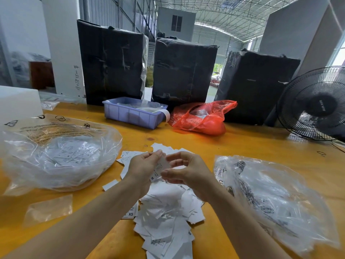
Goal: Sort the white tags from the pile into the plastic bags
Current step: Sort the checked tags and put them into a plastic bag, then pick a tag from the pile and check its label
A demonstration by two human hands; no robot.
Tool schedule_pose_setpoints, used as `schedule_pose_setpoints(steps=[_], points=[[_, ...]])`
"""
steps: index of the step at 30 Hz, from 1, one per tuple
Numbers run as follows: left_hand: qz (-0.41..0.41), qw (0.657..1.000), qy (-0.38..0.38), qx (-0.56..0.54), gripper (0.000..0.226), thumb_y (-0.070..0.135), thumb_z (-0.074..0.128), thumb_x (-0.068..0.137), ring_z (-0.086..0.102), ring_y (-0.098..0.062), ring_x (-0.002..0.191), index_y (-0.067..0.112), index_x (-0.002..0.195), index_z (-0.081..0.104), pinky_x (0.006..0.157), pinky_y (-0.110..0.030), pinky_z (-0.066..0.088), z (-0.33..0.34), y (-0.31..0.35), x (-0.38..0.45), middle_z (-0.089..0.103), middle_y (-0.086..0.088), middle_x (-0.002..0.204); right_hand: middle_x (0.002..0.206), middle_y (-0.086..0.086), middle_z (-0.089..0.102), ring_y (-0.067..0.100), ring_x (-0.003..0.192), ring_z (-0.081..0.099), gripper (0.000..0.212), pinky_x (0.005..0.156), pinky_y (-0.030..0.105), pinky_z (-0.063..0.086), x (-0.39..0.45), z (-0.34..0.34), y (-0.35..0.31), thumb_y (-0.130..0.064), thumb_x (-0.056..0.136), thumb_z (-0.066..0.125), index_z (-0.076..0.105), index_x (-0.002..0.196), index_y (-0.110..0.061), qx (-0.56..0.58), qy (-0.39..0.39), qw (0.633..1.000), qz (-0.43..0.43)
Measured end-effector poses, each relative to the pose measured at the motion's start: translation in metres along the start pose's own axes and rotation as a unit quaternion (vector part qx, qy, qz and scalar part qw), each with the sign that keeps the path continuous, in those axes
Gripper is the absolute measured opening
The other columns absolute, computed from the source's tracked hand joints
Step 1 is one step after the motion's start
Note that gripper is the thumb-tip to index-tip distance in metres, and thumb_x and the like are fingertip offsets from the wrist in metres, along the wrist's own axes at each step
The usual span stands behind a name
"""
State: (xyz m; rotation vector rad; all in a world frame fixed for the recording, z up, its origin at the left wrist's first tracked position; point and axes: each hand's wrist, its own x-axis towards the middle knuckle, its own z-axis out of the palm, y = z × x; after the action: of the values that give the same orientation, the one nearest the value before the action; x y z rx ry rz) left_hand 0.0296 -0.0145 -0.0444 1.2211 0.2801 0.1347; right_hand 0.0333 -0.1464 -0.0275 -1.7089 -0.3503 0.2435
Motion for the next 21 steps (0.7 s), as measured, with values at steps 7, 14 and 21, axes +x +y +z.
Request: schedule_pose_setpoints(steps=[7,14,21], points=[[-0.03,0.995,-0.099,0.001,0.017,0.02,0.062,0.087,0.064,-0.017,0.057,0.004,0.087,0.068,0.046,-0.022,0.051,-0.001,0.004,-0.003,0.068,-0.008,0.072,0.062,0.007,0.066,0.011,0.053,0.062,0.004,0.054,0.019,0.05,0.002,-0.011,0.0,0.0,0.082,0.068,0.068,0.08,-0.003,0.007,0.047,0.999,0.006],[-0.033,0.973,-0.145,0.178,0.021,0.012,0.07,0.081,0.07,-0.02,0.066,-0.004,0.094,0.068,0.06,-0.025,0.058,-0.017,0.017,0.004,0.072,-0.015,0.079,0.065,0.011,0.065,0.01,0.051,0.062,0.004,0.055,0.021,0.048,0.003,-0.02,-0.002,-0.001,0.084,0.066,0.068,0.082,0.0,0.017,0.118,0.993,0.004],[-0.003,0.961,-0.103,0.256,0.007,0.001,0.065,0.084,0.069,-0.013,0.056,0.005,0.08,0.07,0.049,-0.019,0.053,-0.039,0.056,0.012,0.071,-0.01,0.072,0.071,0.009,0.07,0.012,0.055,0.064,0.008,0.054,0.019,0.048,-0.001,-0.017,-0.008,0.004,0.085,0.063,0.066,0.09,-0.001,-0.012,0.109,0.994,-0.016]])
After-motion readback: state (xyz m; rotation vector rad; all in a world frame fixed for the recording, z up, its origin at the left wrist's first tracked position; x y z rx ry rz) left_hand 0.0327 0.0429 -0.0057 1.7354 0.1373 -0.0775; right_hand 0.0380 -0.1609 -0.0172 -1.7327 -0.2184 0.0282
